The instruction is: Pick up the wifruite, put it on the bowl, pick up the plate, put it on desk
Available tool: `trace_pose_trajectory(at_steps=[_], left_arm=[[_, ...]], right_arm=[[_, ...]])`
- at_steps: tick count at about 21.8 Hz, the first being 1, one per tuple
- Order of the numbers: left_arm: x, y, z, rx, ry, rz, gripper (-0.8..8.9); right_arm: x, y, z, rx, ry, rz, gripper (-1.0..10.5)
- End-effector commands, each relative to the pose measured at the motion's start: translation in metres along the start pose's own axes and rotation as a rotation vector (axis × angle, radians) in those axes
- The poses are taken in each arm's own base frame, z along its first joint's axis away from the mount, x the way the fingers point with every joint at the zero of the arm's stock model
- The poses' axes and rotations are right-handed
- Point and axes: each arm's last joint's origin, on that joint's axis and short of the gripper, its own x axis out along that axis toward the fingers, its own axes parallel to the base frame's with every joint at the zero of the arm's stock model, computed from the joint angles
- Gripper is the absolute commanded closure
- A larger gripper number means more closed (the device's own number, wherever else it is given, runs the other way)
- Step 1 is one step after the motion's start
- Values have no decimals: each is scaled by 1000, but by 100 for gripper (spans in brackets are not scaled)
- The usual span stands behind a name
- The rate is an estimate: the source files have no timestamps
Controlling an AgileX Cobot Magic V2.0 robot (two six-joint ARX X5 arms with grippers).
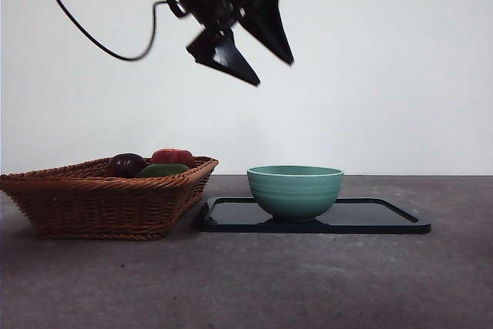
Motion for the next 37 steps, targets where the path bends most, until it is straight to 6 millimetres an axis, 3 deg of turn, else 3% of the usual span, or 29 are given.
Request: trace_pose_trajectory(at_steps=[1, 7, 15, 37], left_arm=[[22, -2, 5, 96, 14, -4, 433], [74, -2, -12, 156, 118, -3, 434], [114, -4, -29, 208, 190, 5, 435], [131, 0, -38, 261, 215, 28, 436]], right_arm=[[-1, 2, 1, 10, 7, 6, 787], [-1, 1, 0, 12, 11, 5, 787], [-1, 1, -1, 22, 30, 2, 787], [-1, 1, -2, 24, 35, 1, 787]])
